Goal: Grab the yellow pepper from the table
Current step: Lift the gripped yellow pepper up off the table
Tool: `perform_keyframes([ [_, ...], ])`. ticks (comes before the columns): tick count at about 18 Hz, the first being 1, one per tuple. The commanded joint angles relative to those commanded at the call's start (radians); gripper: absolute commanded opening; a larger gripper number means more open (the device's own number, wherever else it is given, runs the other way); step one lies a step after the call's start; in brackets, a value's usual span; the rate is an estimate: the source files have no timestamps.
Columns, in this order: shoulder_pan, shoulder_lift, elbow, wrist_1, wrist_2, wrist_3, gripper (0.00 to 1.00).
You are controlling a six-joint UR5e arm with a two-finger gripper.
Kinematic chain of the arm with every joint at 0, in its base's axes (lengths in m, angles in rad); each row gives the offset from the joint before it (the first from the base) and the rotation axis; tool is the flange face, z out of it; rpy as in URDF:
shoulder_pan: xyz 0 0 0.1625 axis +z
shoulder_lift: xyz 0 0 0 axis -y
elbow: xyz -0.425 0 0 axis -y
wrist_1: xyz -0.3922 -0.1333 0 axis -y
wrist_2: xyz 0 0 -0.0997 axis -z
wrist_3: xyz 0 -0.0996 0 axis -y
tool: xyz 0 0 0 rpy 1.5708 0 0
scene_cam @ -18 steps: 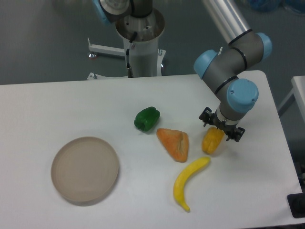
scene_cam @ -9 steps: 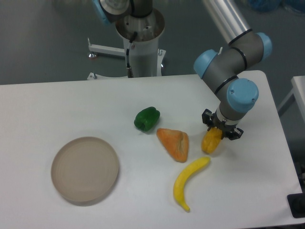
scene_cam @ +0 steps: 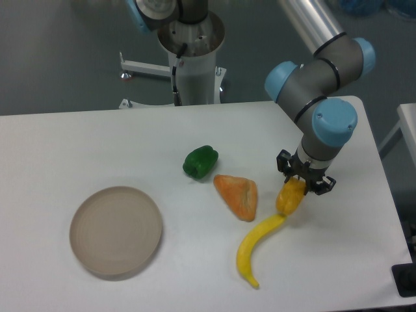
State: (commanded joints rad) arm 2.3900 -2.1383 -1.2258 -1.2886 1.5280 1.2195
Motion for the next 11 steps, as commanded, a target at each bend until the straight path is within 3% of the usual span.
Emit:
perform_keyframes([
  [11, -0.014, -0.015, 0.037, 0.003, 0.001, 0.046, 0.44],
])
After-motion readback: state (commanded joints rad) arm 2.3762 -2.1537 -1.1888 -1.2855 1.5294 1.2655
